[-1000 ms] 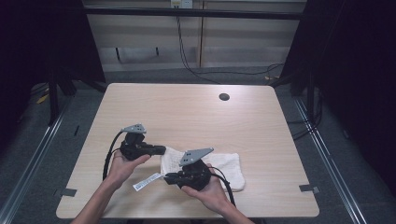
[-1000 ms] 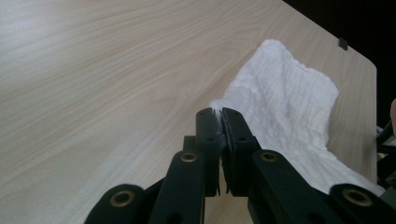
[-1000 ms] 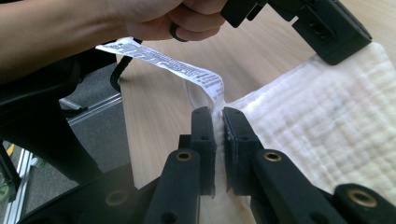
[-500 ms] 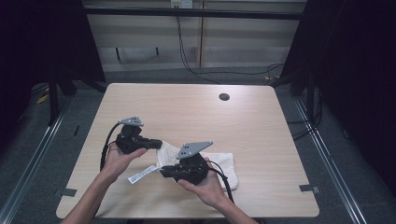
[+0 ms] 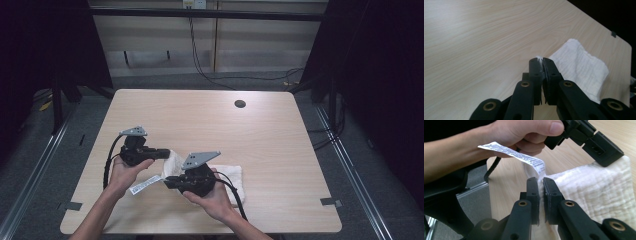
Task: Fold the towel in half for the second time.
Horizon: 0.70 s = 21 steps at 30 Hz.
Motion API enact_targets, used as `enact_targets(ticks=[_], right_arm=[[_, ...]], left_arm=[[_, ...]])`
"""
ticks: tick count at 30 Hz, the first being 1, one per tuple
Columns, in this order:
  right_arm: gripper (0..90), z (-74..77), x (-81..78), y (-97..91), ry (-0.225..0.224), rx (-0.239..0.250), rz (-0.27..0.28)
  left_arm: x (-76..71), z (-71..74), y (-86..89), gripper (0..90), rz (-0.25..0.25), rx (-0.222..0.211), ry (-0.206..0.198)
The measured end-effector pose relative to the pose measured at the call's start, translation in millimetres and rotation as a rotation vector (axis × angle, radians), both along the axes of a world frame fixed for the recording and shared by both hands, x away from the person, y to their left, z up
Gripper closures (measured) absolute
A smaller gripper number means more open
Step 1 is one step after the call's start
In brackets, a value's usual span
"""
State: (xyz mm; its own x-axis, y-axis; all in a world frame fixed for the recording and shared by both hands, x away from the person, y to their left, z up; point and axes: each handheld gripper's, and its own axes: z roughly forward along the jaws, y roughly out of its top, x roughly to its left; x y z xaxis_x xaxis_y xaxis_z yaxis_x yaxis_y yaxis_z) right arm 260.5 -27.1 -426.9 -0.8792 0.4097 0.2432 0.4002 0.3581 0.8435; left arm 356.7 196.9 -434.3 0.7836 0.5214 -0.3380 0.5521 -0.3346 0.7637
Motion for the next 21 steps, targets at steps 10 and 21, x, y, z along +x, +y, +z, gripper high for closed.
enact_targets(ticks=[10, 21], right_arm=[[83.8, -3.5, -5.3, -24.9, 0.011, 0.011, -0.052], [83.8, -7.8, -10.0, -55.2, 0.027, 0.022, -0.09]], left_arm=[[6.7, 4.6, -34.8, 86.5, -0.054, 0.016, 0.0], [6.9, -0.6, -66.1, 86.7, -0.093, 0.029, 0.01]])
